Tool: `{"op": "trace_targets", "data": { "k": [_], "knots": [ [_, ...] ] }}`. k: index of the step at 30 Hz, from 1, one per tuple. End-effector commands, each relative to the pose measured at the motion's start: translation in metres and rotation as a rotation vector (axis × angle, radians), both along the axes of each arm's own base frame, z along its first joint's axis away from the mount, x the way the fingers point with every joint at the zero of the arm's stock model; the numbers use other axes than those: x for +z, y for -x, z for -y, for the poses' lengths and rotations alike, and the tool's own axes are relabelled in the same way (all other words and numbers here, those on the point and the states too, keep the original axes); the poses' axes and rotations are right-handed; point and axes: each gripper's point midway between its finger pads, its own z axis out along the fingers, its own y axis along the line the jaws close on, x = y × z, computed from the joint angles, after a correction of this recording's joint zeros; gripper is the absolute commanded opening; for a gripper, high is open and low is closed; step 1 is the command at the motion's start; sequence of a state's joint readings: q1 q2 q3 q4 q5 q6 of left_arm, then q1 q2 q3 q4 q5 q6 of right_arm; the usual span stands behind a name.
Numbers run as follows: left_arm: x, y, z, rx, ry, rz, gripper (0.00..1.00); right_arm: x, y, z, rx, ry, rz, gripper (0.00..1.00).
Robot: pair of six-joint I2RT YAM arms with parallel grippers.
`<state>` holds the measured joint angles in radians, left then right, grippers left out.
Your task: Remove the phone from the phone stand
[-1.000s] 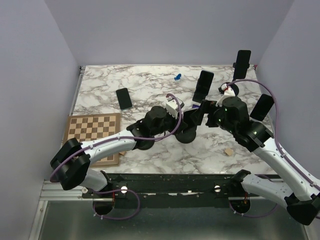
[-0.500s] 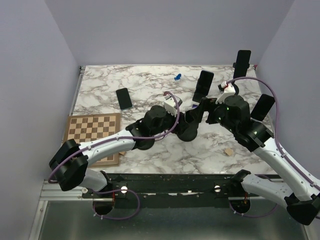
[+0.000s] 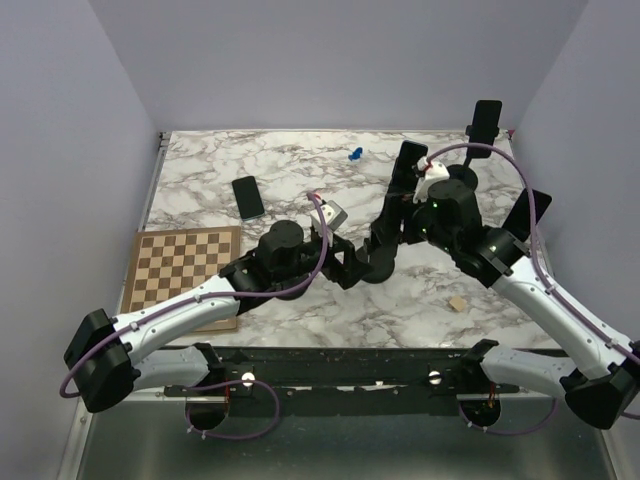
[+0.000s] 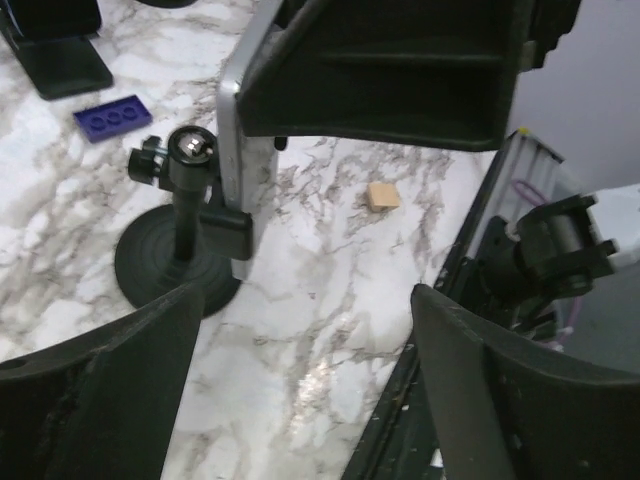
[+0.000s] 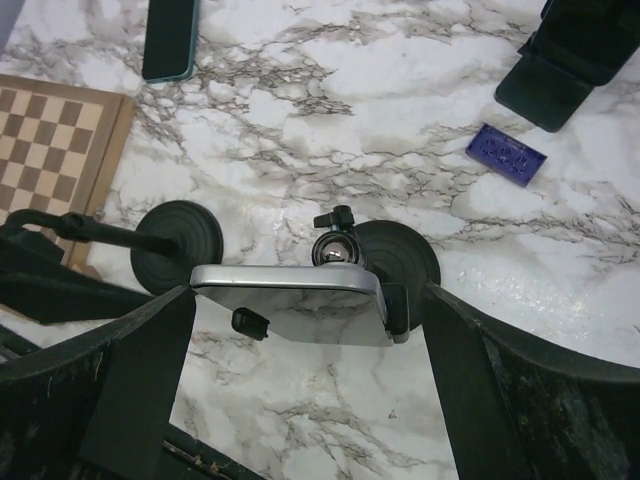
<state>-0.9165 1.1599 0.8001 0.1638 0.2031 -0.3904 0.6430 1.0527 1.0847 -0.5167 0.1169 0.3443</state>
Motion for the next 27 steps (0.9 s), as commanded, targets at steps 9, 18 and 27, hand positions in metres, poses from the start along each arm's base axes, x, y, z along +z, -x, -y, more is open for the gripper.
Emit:
{"op": "trace_targets", "data": {
  "k": [9, 18, 27],
  "knots": [
    [-0.008, 0.007, 0.000, -0.020, 0.002, -0.057, 0.98, -0.019, -0.015, 0.011, -0.256, 0.180, 0.040, 0.99],
    [-0.010, 0.010, 0.000, -0.035, 0.004, -0.066, 0.95, -0.039, -0.016, -0.009, -0.149, 0.180, 0.041, 0.83],
    [-0.014, 0.010, 0.002, -0.038, -0.002, -0.078, 0.95, -0.044, -0.021, -0.006, -0.166, 0.218, 0.057, 0.82]
  ]
}}
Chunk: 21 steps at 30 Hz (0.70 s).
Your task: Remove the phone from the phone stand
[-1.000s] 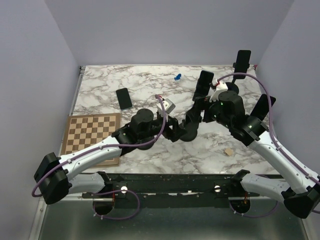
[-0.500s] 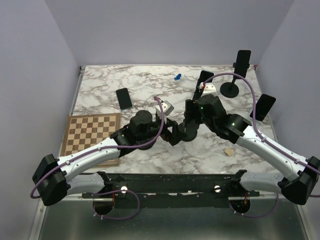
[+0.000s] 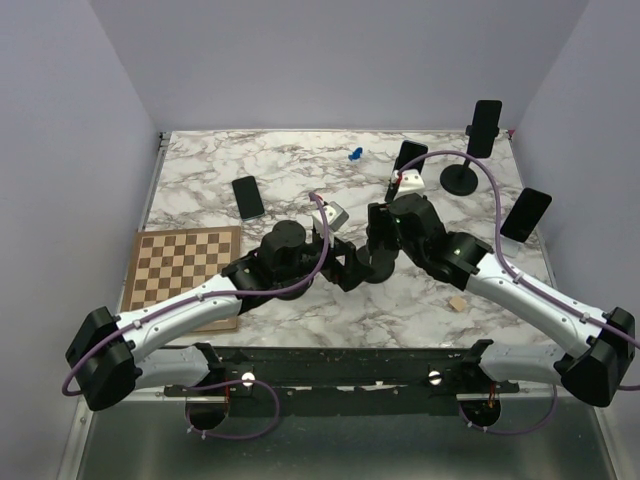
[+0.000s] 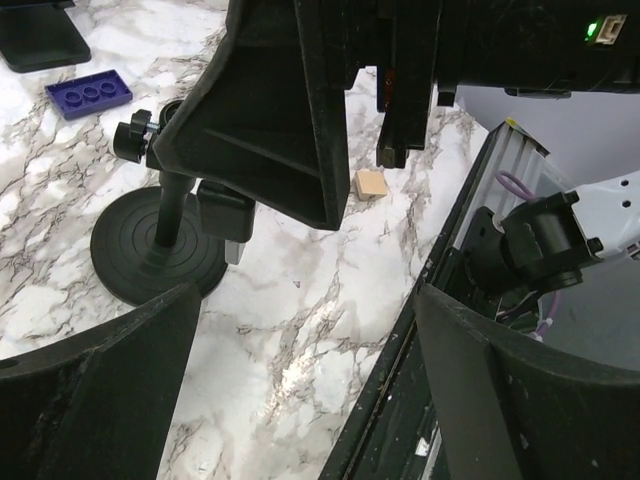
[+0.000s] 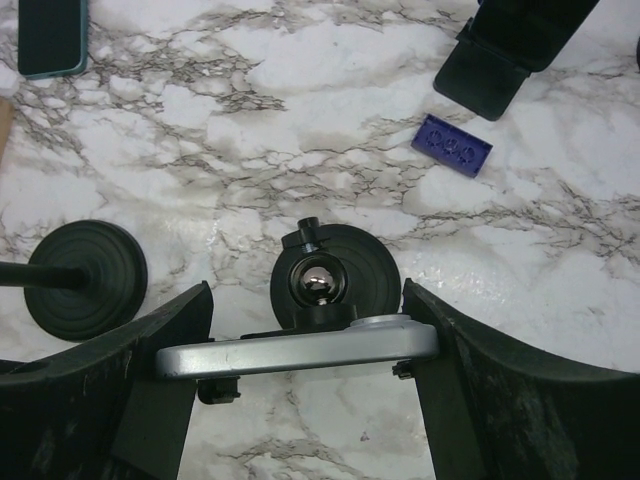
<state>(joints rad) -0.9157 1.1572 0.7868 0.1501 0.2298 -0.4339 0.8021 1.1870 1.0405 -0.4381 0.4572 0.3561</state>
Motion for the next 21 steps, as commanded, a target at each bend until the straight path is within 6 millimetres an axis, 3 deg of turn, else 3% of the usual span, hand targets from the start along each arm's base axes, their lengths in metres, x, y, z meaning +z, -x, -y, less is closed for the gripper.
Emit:
{"op": "trace_targets", "data": {
  "k": [1, 5, 7, 13, 17, 21],
  "knots": [
    [-0.007, 0.002, 0.003, -0.016, -0.006, -0.022, 0.94, -0.002, -0.003, 0.005, -0.025, 0.033, 0.022, 0.74],
    [-0.016, -0.008, 0.001, 0.037, -0.049, -0.051, 0.85, 0.002, -0.003, 0.008, -0.036, 0.016, 0.045, 0.16],
    [-0.021, -0.014, 0.002, 0.051, -0.076, -0.070, 0.78, 0.006, -0.002, 0.008, -0.036, -0.001, 0.054, 0.01],
    [-0.034, -0.034, 0.013, 0.032, -0.181, -0.095, 0.67, 0.002, 0.005, -0.009, 0.066, -0.016, 0.008, 0.01],
    [-0.032, -0.041, 0.027, -0.018, -0.174, -0.061, 0.55, 0.003, 0.008, -0.014, 0.086, -0.055, 0.001, 0.01],
    [-0.034, -0.048, 0.029, -0.021, -0.158, -0.003, 0.51, 0.002, 0.009, -0.016, 0.092, -0.068, -0.008, 0.01]
  ]
}}
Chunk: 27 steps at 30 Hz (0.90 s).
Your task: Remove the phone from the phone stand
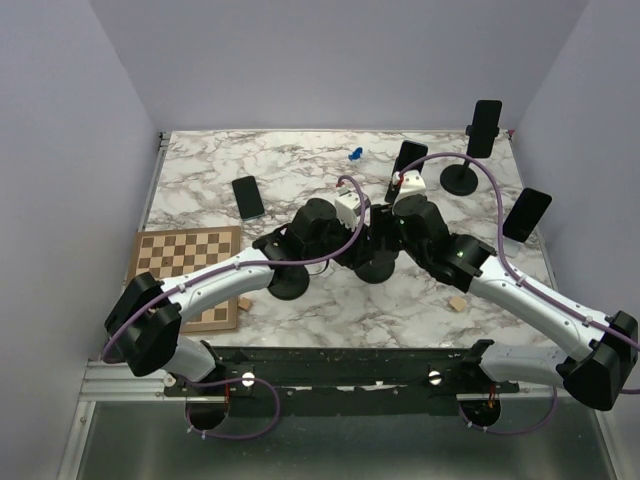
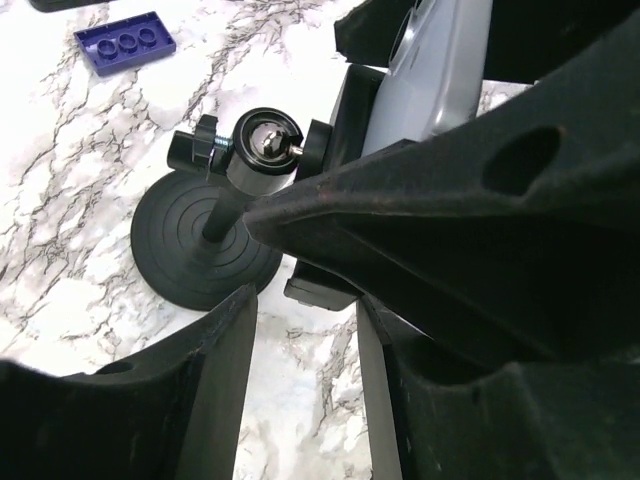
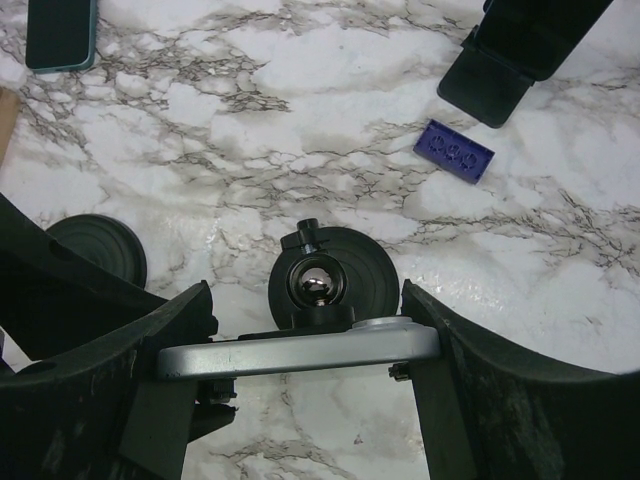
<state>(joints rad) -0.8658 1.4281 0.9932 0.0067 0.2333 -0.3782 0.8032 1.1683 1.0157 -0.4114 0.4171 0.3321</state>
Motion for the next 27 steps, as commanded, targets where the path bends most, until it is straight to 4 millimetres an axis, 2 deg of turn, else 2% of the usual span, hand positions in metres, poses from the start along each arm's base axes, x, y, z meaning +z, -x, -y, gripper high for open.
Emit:
{"op": "trace_targets", "data": {
  "k": [1, 7, 10, 17, 19, 25, 27],
  "knots": [
    [0.008, -0.004, 0.009, -0.059, 0.033, 0.092, 0.51, 0.002, 0.006, -0.011, 0.049, -0.060, -0.015, 0.01],
    [0.009, -0.006, 0.016, -0.084, 0.106, 0.153, 0.50, 0.005, 0.007, -0.013, 0.047, -0.078, -0.017, 0.01],
    [0.007, -0.011, 0.020, -0.070, 0.111, 0.157, 0.39, 0.005, 0.007, -0.014, 0.045, -0.092, -0.022, 0.01],
    [0.014, -0.011, 0.020, -0.069, 0.182, 0.215, 0.40, 0.005, 0.008, -0.017, 0.052, -0.114, -0.031, 0.01],
    [0.016, -0.010, 0.021, -0.072, 0.204, 0.226, 0.41, 0.004, 0.008, -0.018, 0.053, -0.113, -0.035, 0.01],
    [0.017, -0.011, 0.019, -0.045, 0.234, 0.234, 0.57, 0.006, 0.007, -0.019, 0.049, -0.122, -0.031, 0.01],
    [0.017, -0.011, 0.019, -0.044, 0.236, 0.236, 0.57, 0.006, 0.006, -0.020, 0.052, -0.119, -0.031, 0.01]
  ]
}}
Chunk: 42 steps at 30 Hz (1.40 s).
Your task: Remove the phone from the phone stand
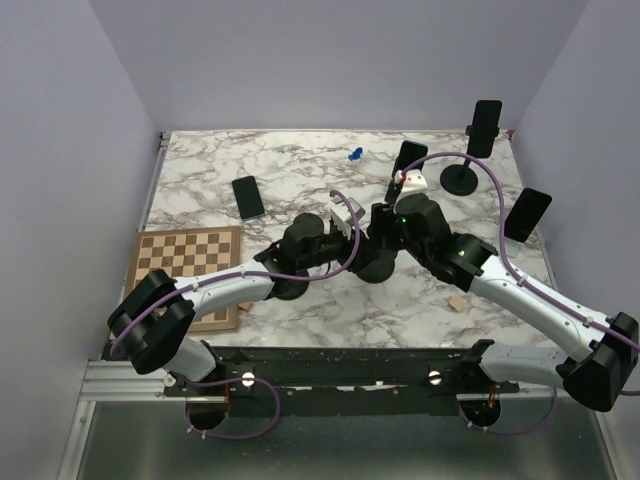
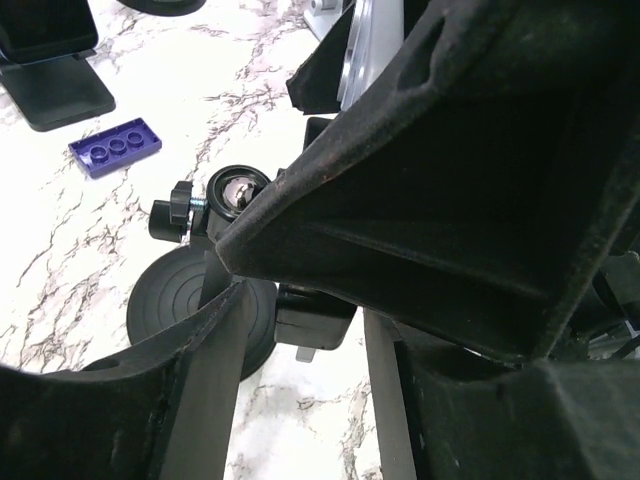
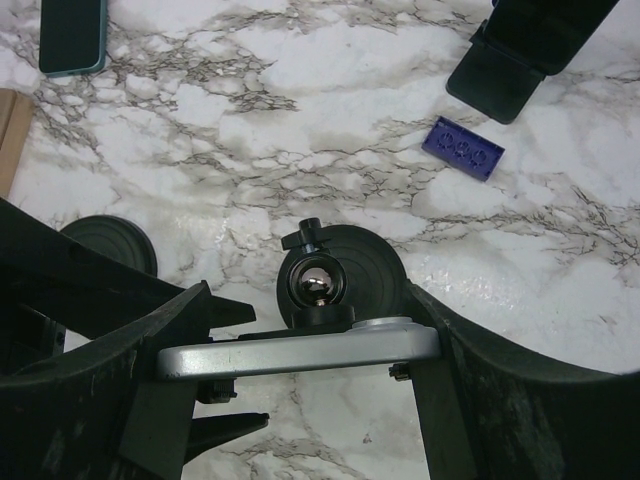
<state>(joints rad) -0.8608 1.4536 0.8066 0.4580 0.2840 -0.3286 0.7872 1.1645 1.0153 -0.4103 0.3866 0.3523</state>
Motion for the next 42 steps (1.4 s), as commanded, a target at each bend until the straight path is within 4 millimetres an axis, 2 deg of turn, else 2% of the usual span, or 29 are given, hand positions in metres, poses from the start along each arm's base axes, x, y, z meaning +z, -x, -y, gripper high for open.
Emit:
{"op": "trace_targets", "data": {
  "k": [1, 5, 9, 10, 15, 20, 27, 33, 36, 42],
  "knots": [
    [0.016, -0.004, 0.005, 0.007, 0.064, 0.047, 0.54, 0.005, 0.006, -0.019, 0.051, -0.088, -0.016, 0.01],
    [0.019, -0.003, 0.007, -0.004, 0.079, 0.056, 0.40, 0.003, 0.006, -0.020, 0.055, -0.083, -0.022, 0.01],
    [0.022, 0.001, 0.006, -0.027, 0.097, 0.069, 0.03, 0.002, 0.004, -0.018, 0.051, -0.067, -0.011, 0.01],
    [0.021, 0.004, 0.005, -0.043, 0.104, 0.073, 0.00, 0.002, 0.004, -0.017, 0.057, -0.055, -0.001, 0.01],
    [0.022, 0.018, -0.005, -0.162, 0.144, 0.076, 0.00, 0.007, 0.003, -0.002, 0.084, 0.001, 0.073, 0.01],
    [0.017, 0.020, -0.008, -0.255, 0.133, 0.027, 0.00, 0.010, 0.000, 0.013, 0.098, 0.046, 0.119, 0.01],
    [0.015, 0.029, 0.000, -0.417, 0.123, -0.001, 0.00, 0.023, 0.013, -0.007, 0.277, 0.038, 0.145, 0.01],
    [0.014, 0.025, 0.004, -0.412, 0.126, -0.002, 0.00, 0.023, 0.042, -0.035, 0.511, -0.004, 0.060, 0.01],
    [0.015, 0.026, 0.003, -0.408, 0.134, -0.003, 0.00, 0.023, 0.055, -0.043, 0.580, -0.039, 0.036, 0.01],
    [0.016, 0.029, 0.006, -0.426, 0.122, -0.031, 0.00, 0.044, 0.076, -0.050, 0.670, -0.119, 0.040, 0.01]
  ]
}}
